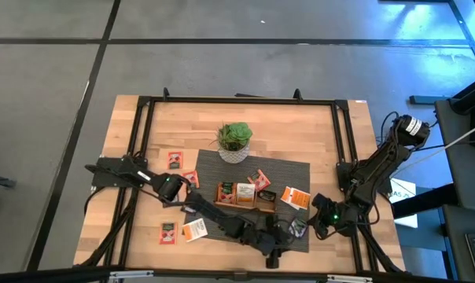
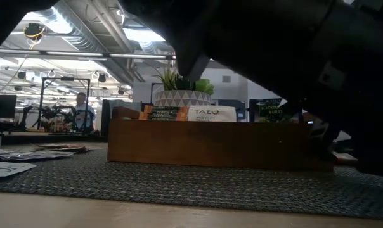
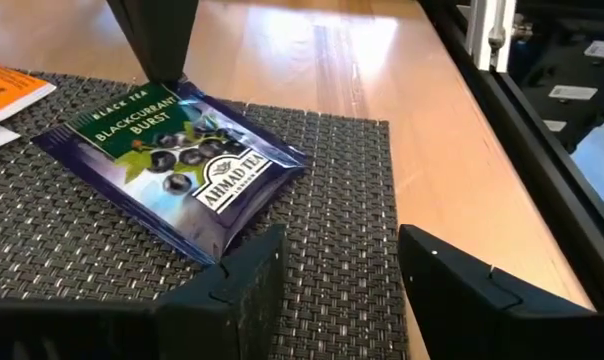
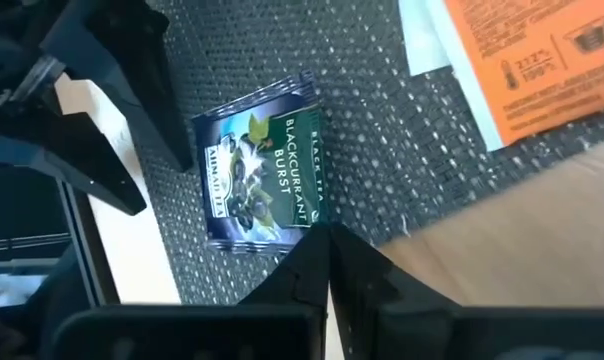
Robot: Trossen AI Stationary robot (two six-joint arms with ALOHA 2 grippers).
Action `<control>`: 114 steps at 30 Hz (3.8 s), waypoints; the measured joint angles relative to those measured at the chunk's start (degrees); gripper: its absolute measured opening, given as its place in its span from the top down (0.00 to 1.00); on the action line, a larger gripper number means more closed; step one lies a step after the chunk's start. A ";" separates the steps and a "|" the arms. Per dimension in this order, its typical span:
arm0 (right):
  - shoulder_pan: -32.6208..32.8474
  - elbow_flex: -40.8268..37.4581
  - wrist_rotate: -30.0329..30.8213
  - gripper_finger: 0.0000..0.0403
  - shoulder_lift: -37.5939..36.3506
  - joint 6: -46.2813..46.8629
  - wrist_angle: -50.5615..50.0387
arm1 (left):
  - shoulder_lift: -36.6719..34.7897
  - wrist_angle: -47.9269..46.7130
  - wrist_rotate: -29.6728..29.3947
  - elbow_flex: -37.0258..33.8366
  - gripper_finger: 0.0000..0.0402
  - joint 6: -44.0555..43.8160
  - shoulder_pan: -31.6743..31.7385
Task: Pick & Place Tea
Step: Put the violet tea bag into the right section of the wooden organizer
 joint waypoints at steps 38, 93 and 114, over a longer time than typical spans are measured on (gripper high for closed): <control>-0.75 0.17 5.74 0.60 9.02 -2.44 10.75 | 0.00 -0.31 1.28 0.00 0.53 -1.68 0.86; -9.79 20.29 3.55 0.99 3.15 -34.57 -4.91 | -33.21 -9.45 -1.51 -24.50 0.53 2.00 -7.16; -33.85 53.15 -9.86 0.99 16.94 -60.91 -43.74 | -45.27 12.24 -17.58 -49.05 0.53 -1.57 -18.04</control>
